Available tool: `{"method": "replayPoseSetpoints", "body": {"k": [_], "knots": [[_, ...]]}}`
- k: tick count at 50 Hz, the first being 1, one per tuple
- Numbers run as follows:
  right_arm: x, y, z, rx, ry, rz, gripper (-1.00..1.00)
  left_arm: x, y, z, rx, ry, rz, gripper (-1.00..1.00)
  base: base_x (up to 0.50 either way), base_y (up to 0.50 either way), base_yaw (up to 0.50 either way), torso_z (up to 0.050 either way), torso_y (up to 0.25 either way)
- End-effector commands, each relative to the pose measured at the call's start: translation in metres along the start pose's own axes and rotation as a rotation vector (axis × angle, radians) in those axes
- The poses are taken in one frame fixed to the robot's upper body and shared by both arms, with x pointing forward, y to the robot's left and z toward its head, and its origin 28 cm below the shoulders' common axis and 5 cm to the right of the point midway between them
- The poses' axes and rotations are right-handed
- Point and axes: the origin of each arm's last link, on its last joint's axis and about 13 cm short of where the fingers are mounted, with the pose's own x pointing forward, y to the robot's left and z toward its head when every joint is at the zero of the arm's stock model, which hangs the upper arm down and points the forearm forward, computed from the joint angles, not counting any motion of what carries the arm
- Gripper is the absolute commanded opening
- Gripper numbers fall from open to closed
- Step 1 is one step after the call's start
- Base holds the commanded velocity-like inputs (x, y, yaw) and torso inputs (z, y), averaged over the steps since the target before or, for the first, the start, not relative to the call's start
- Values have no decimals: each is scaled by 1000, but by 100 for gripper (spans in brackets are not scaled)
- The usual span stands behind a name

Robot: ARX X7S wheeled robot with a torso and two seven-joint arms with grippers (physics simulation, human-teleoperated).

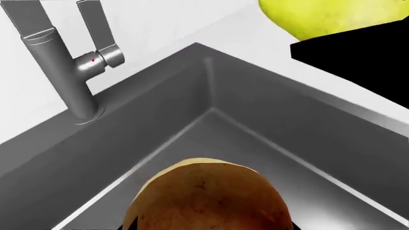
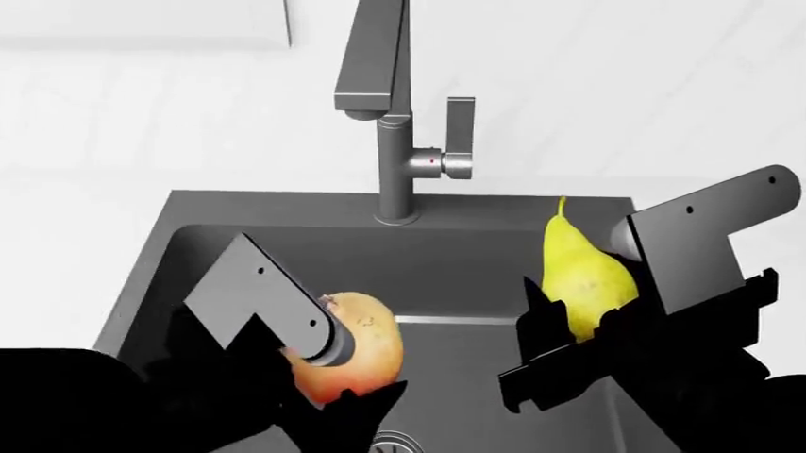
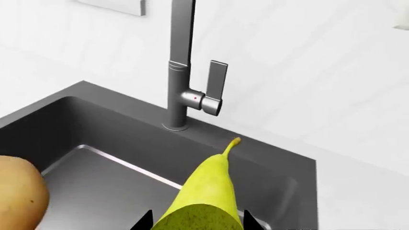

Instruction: There is a mixed pile of frozen fruits and vegetables on the counter. Locate all the frozen vegetables and place the items in a bowl on the counter. Take all the frozen fruits and defrost them in a running sink.

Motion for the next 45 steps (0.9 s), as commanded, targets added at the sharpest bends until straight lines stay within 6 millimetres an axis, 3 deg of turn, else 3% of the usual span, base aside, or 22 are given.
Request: {"method": "replayPoseSetpoints", "body": {"k": [1,9,21,41,42,45], "knots": [[-3,-2,1,-17,-3,-5,-100,27,-3,-9,-2,73,-43,-100,0,0,0,0,0],[-1,-1,-4,-15,14,5,-100,48,-2,-14,-7,144,-73,-100,0,0,0,0,1],[-3,-4,-10,-11,38,3,-100,73,1,-41,17,287,-118,-100,0,0,0,1,0],[-2,-5,-12,-11,49,3,-100,78,-4,-43,25,320,-131,-100,0,0,0,0,1],[-1,-5,-11,-10,46,5,-100,76,-6,-41,27,319,-135,100,0,0,0,0,0],[0,-3,-12,-11,47,10,-100,74,-7,-38,35,317,-136,100,0,0,0,0,0]]}}
